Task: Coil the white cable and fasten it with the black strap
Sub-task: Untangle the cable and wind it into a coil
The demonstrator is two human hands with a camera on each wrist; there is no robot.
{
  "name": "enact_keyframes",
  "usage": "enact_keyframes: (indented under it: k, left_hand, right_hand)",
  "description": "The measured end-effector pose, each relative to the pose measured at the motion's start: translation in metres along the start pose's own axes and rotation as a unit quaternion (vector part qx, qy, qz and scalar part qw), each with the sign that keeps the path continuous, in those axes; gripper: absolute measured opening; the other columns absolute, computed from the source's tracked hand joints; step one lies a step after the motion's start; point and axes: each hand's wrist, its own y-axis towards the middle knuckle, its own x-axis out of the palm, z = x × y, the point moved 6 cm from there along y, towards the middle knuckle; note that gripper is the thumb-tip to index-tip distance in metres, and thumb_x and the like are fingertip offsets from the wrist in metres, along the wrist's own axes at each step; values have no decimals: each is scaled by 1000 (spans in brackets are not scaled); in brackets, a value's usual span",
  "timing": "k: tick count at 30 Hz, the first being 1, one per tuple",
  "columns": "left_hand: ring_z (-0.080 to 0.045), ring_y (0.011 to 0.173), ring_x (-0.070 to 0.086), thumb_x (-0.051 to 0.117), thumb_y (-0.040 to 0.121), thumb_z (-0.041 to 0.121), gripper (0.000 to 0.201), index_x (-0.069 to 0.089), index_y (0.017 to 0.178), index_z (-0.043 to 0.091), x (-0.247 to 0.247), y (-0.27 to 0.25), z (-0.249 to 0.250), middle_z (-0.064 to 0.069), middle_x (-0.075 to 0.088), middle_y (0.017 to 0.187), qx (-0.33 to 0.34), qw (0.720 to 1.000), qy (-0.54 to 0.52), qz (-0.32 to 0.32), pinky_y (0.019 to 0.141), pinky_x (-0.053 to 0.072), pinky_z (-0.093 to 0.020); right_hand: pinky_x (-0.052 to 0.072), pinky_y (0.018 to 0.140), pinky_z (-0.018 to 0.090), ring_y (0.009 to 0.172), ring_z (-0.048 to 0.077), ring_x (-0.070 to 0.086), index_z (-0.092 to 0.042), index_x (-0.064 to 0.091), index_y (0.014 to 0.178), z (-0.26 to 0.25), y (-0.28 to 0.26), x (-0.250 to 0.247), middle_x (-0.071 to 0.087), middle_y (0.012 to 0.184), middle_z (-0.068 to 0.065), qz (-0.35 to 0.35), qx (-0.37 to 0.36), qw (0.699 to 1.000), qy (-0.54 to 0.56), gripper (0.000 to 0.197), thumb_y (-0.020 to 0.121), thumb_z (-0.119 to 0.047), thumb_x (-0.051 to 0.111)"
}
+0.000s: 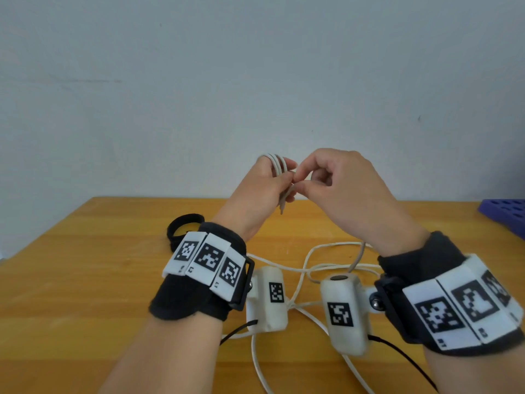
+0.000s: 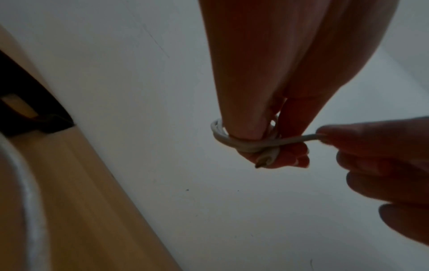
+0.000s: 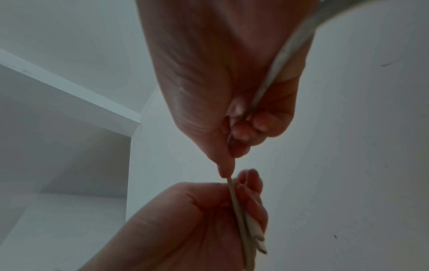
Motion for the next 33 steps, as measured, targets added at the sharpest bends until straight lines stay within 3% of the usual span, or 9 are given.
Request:
enact_keyframes:
  k: [3, 5, 8, 13, 17, 23, 28, 33]
  left_hand:
    - [-12, 61, 51, 54, 85, 13, 22, 54, 105, 3, 0, -1, -3, -3, 57, 70, -17, 1000, -17, -2, 63, 44, -26]
    - [-14, 62, 51, 47, 95, 8, 18, 53, 110, 2, -1, -3, -5, -3, 61, 73, -26, 999, -32, 0, 64, 44, -28]
    - [-16, 60, 50, 41, 100, 15, 20, 57, 103, 2, 3, -5, -4, -4, 61, 70, -33, 998, -33, -31, 62, 42, -28]
    - [-15, 54, 46, 34, 102, 36, 38, 58, 94, 8, 10, -9, 2, 0, 58, 61, -47, 995, -17, -87, 58, 39, -28]
    - [-14, 46, 36, 31, 100, 47, 46, 55, 84, 11, 13, -13, 2, 3, 49, 50, -68, 988, 36, -133, 50, 31, -26]
    - [-9, 38, 24, 39, 99, 40, 38, 48, 73, 13, 16, -18, 1, 4, 37, 42, -82, 979, 41, -181, 39, 21, -21]
    - [-8, 34, 23, 39, 99, 37, 40, 49, 69, 12, 14, -19, 5, 3, 35, 40, -82, 978, 25, -192, 36, 22, -18]
    - [-8, 36, 22, 34, 101, 36, 43, 50, 69, 13, 21, -19, 14, 4, 34, 41, -60, 975, -49, -207, 37, 22, -19]
  right_hand:
    - [41, 59, 22, 60, 5, 50, -25, 60, 81, -3, 0, -4, 63, 78, -5, 2, -10, 1000, 28, 12, 85, -14, 62]
    - [45, 55, 23, 62, 10, 55, -25, 56, 81, 1, 1, -6, 62, 85, -5, 8, 3, 999, 46, 16, 86, -10, 58]
    - [42, 47, 18, 59, 10, 54, -26, 53, 81, 6, 2, -7, 61, 86, -4, 29, 21, 997, 68, 20, 87, -7, 54]
    - [51, 76, 29, 80, 6, 62, -24, 58, 82, 1, 0, -15, 64, 78, -10, 105, -13, 993, 44, 13, 82, -14, 65]
    - [52, 70, 42, 74, 11, 62, -27, 60, 79, 5, -4, -20, 66, 75, -13, 165, -14, 986, 0, 11, 79, -29, 71]
    - [48, 63, 32, 66, 4, 57, -26, 66, 77, 14, -4, -18, 65, 70, -14, 177, -2, 984, 9, 13, 76, -36, 74]
    - [54, 71, 38, 75, 7, 64, -27, 67, 80, 19, -4, -14, 67, 72, -13, 178, 4, 984, 18, 14, 80, -40, 69]
    - [49, 69, 39, 74, 12, 57, -24, 69, 89, 15, -4, -10, 64, 84, -7, 212, -56, 975, -33, 16, 94, -28, 55]
